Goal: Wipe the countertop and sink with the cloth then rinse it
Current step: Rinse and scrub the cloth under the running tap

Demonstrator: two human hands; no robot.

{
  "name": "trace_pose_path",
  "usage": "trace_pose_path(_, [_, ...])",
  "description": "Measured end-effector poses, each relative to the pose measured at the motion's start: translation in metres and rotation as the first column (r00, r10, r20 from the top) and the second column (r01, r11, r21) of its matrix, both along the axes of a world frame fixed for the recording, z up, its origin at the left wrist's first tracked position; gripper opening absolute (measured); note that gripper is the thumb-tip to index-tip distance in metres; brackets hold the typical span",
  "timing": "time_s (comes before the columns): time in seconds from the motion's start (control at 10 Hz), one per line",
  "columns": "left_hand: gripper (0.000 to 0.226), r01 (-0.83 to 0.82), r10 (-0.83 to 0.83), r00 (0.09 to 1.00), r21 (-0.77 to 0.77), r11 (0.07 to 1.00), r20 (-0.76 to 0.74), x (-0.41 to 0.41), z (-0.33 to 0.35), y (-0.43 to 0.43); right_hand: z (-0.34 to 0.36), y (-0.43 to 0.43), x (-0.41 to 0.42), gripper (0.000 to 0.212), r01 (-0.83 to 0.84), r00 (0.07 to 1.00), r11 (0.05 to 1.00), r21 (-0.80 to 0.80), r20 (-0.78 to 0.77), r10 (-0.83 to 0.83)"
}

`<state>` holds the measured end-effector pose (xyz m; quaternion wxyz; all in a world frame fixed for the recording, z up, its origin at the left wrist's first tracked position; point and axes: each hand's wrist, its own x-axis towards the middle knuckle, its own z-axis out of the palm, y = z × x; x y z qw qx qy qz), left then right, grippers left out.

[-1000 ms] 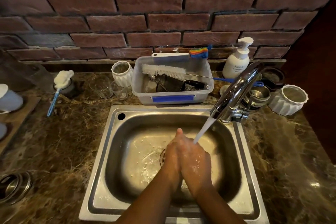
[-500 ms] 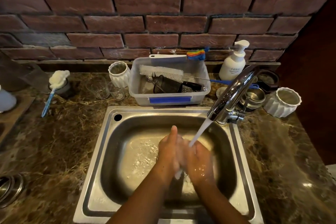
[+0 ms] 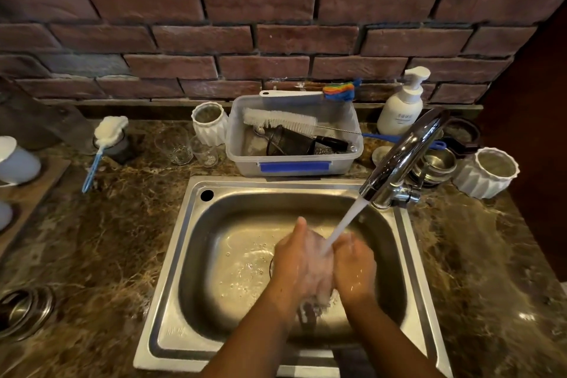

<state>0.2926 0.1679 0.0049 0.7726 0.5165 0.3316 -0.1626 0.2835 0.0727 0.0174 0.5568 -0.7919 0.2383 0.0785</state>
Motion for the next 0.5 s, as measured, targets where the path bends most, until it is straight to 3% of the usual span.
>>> trace_pose_path(0.1, [0.046,0.012,-0.014,0.999,0.060,0.998,0.041,0.002,0.004,0.007,0.019,0.020,-0.024,0.025,-0.180,0.978,0.982,-0.048,0.102,0.184])
trace_pose_path(0.2, [0.040,0.094,-0.095,0.996,-0.053,0.994,-0.002,-0.008,0.003,-0.004,0.017,0.030,-0.022,0.030,-0.179,0.959,0.960,-0.217,0.180,0.220])
trace_pose_path(0.3, [0.052,0.013,-0.019,0.999,-0.140,0.990,-0.039,-0.009,0.014,-0.010,0.001,0.011,0.005,0.021,-0.182,0.965,0.943,-0.277,0.134,0.226])
trace_pose_path(0.4, [0.048,0.042,-0.044,0.999,-0.101,0.994,-0.018,-0.009,0.007,-0.014,-0.012,-0.006,0.015,0.012,-0.219,0.973,0.950,-0.222,0.025,0.230])
trace_pose_path(0.5, [0.044,0.065,-0.067,0.997,-0.063,0.996,-0.038,-0.006,0.006,-0.007,-0.011,-0.013,0.013,0.030,-0.067,0.997,0.992,-0.104,0.022,0.069])
